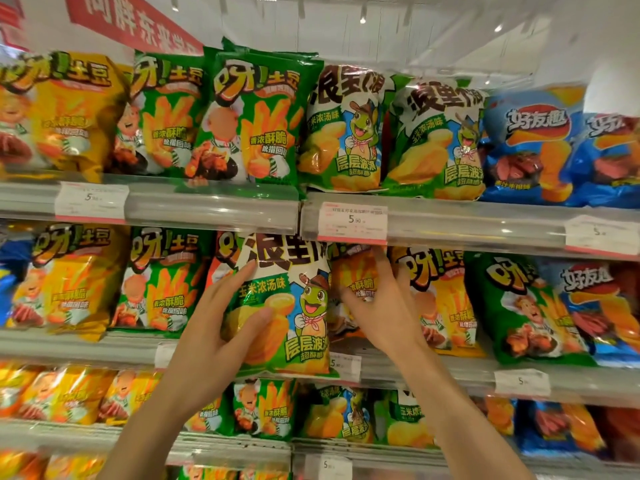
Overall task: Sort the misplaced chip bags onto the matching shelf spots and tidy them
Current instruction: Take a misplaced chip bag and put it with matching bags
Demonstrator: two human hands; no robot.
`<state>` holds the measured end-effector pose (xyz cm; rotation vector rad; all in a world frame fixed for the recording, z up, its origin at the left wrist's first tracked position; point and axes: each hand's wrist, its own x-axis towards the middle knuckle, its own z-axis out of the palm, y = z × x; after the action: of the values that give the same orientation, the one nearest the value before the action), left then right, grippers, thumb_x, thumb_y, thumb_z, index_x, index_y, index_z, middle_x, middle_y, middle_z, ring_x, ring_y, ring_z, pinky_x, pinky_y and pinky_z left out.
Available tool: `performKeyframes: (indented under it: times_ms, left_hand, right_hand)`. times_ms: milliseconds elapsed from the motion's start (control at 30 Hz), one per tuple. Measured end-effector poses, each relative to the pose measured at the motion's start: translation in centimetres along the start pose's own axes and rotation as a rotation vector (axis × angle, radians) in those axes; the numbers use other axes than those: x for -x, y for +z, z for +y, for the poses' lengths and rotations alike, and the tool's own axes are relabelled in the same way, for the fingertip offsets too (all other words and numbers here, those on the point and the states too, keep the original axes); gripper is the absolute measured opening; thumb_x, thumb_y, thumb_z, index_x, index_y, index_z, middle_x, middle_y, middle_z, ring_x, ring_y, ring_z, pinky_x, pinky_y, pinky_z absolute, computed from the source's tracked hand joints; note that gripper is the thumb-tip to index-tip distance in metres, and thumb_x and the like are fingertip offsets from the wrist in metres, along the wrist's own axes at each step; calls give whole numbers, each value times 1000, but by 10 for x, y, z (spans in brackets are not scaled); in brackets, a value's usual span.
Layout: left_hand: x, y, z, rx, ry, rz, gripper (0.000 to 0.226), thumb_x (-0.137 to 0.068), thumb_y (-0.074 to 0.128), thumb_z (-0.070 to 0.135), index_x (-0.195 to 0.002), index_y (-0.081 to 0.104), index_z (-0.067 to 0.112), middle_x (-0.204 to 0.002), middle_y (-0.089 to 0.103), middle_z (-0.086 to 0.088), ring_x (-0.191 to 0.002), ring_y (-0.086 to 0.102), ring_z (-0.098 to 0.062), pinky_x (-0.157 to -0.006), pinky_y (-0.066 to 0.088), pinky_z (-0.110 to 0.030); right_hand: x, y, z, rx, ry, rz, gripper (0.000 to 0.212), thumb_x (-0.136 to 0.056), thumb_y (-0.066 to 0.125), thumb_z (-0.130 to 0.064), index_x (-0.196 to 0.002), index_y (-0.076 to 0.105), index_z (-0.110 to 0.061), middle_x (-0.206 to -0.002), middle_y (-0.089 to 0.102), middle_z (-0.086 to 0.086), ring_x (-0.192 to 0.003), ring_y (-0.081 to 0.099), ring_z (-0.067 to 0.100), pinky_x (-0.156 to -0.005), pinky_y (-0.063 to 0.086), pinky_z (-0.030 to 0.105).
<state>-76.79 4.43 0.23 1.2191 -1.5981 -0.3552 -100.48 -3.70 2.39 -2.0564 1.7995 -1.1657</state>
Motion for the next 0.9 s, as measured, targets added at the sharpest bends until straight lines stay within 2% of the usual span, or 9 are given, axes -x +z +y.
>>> performKeyframes:
  times_ms: [133,200,300,367,467,600,700,767,900]
  left_hand:
    - [-1,1,-2,9,0,1,58,-90,59,59,-142,33,64,-142,35,39,-138,39,-1,-107,47,-49]
    - [-2,1,-2,12,-6,0,61,-86,57,68,-141,33,65,-142,36,39,-137,40,-3,-106,48,-49]
    - [-4,4,-1,-14,-8,11,68,-77,52,76,-142,32,65,-144,38,33,-137,41,-4,-105,48,-49]
    - [-5,10,0,-61,16,16,69,-79,49,75,-144,29,63,-150,37,27,-141,36,-4,-110,44,-48]
    - [-8,24,1,-130,55,-3,63,-90,49,68,-148,27,58,-158,31,20,-145,26,0,-116,34,-40]
    - [-20,48,2,-187,63,-32,62,-95,46,60,-152,22,51,-159,31,10,-142,28,-3,-114,36,-42]
    - [-31,65,2,-191,41,-18,62,-99,46,53,-155,19,46,-158,32,2,-143,33,-16,-114,37,-47]
    - [-36,75,3,-189,21,-22,63,-100,44,51,-156,16,44,-159,31,-2,-146,32,-20,-116,35,-49]
    - [-39,98,3,-187,19,-74,64,-103,39,47,-159,10,39,-160,29,-3,-144,34,-21,-111,29,-36]
  right_hand:
    - [-1,-19,11,-41,38,-10,86,-83,68,-62,-154,27,-34,-152,32,11,-134,46,36,-102,40,37]
    - [1,-29,20,-59,31,-12,88,-81,69,-66,-154,26,-38,-152,33,9,-138,41,33,-109,39,43]
    - [11,-46,31,-131,25,-55,90,-82,73,-58,-156,22,-43,-154,30,0,-142,36,26,-98,36,31]
    - [18,-58,43,-166,33,-82,90,-83,74,-54,-155,19,-51,-154,29,-5,-143,35,22,-98,35,30]
    - [26,-74,63,-210,46,-74,89,-81,75,-53,-151,20,-59,-140,39,-5,-120,55,17,-97,47,32]
    - [34,-92,85,-233,66,-47,89,-83,76,-49,-152,22,-54,-128,44,-6,-109,55,9,-83,44,21]
    - [40,-100,98,-242,86,-12,89,-80,75,-54,-149,21,-60,-134,46,-5,-119,55,16,-95,48,36]
    - [43,-105,105,-241,104,4,88,-77,74,-60,-146,20,-65,-144,41,-2,-133,47,21,-106,46,45]
    - [50,-114,112,-265,111,14,93,-73,72,-63,-152,23,-57,-155,32,-4,-142,34,16,-112,36,41]
